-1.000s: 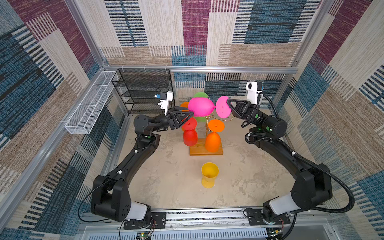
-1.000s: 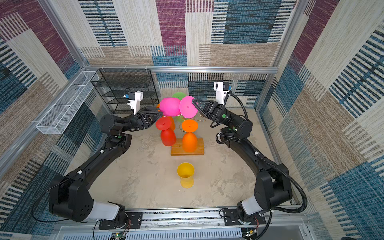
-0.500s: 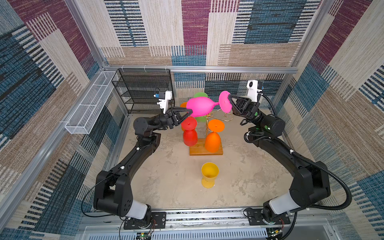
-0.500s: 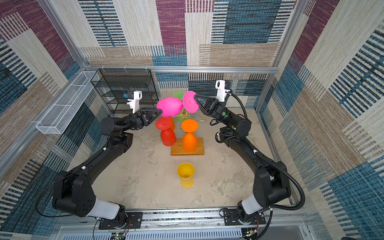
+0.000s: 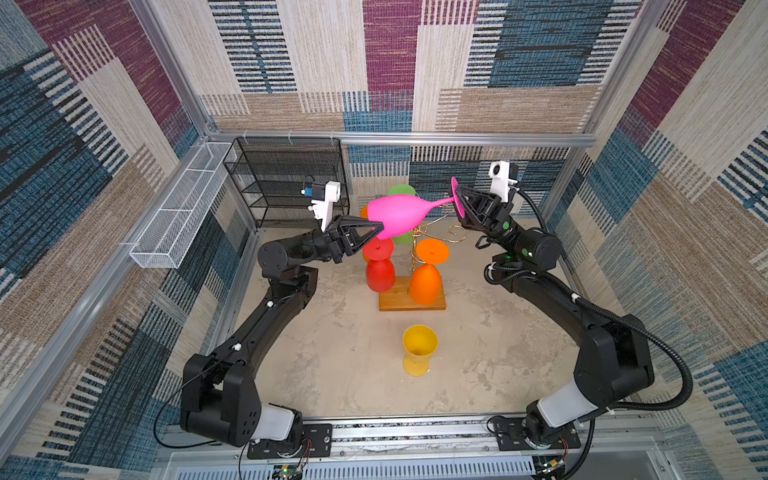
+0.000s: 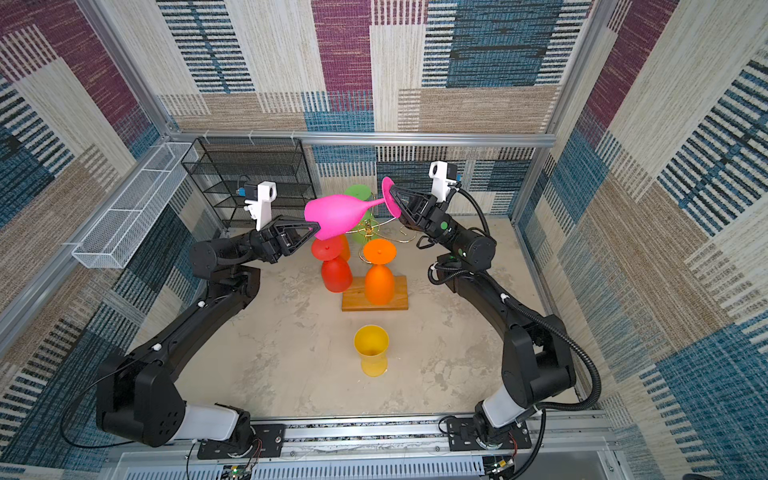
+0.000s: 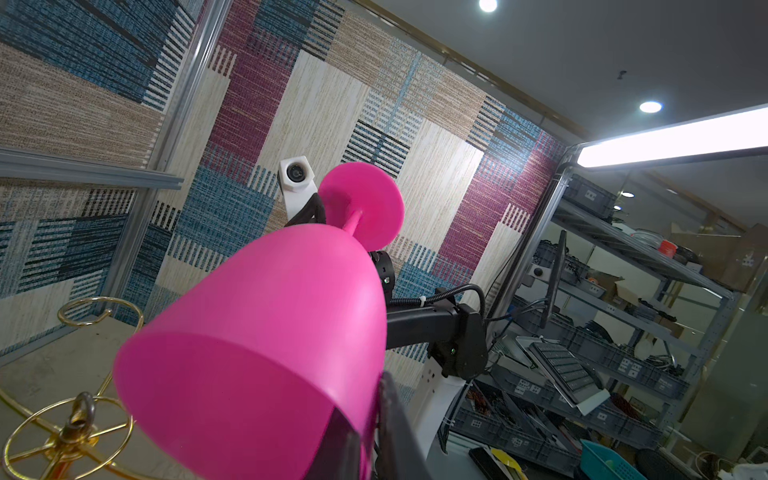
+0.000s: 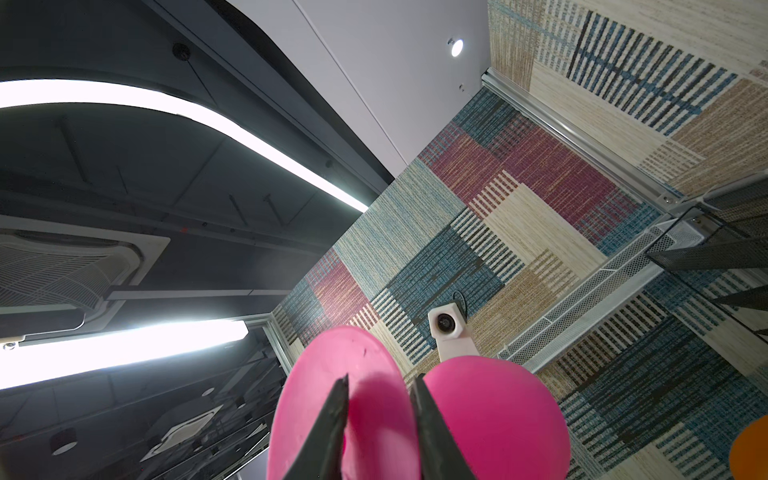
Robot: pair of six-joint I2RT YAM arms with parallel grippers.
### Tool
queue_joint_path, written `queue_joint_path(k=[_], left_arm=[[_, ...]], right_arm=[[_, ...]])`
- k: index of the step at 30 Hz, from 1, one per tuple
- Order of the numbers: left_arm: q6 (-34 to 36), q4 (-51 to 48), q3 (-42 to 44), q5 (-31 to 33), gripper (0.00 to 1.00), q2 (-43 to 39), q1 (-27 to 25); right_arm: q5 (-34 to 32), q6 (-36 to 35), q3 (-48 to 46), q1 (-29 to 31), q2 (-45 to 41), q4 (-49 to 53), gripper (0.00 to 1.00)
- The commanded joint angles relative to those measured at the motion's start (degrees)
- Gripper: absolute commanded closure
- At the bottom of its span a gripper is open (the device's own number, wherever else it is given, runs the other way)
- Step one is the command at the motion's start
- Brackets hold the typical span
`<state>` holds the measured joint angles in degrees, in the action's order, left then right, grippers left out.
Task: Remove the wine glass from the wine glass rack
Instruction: 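Open the right gripper and draw it back from the pink glass foot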
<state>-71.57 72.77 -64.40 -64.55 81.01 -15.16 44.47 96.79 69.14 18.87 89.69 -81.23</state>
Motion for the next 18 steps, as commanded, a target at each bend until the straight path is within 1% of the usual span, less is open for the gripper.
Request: queue_joint_path(k=[1,3,5,8,10,12,14,15,17,18], left_arm=[[0.1,1.5,-0.2,-0.6,1.0,-0.9,-0.1],[0.1,1.5,-0.2,-0.8,1.0,-1.6,-0.1],[0.3,1.5,-0.2,-1.1,1.0,-2.3,-0.1],[1.0,1.0,-0.3,-1.5,1.0,-3.7,-0.1],[1.6,-0.4,-0.6,-2.2,1.0,-4.8,-0.1],[3.4,-2.9,-0.9,-2.8,1.0,-6.1,-0.1],[7.4,-8.7,-1.2,-3.1,1.0,-7.8,-0.2],[11.0,-14.1,-1.5,-3.2,1.0,-9.1,-0.3],[20.3,-27.5,-2.5,-2.8,1.0,-12.0,-0.8],[26.7,-35.5,-3.5,-2.1,1.0,-13.6,-1.2]], right_arm=[[5.6,-2.3,-0.7,0.3,-0.7,-20.2,0.58],[6.0,-4.0,-1.3,0.3,-1.4,-18.2,0.53],[6.7,-6.4,-1.9,0.1,-2.5,-15.2,0.51],[7.8,-11.8,-3.0,-0.6,-5.3,-8.0,0.47],[8.1,-17.7,-3.7,-1.4,-8.3,0.1,0.45],[7.5,-26.1,-3.9,-2.0,-11.9,12.3,0.42],[5.1,-35.8,-3.5,-2.4,-15.6,25.7,0.39],[3.4,-40.7,-2.8,-2.4,-17.6,32.3,0.38],[0.4,-47.7,-1.7,-2.8,-20.5,42.6,0.38],[-1.2,-50.6,-1.2,-3.2,-21.8,46.8,0.37]])
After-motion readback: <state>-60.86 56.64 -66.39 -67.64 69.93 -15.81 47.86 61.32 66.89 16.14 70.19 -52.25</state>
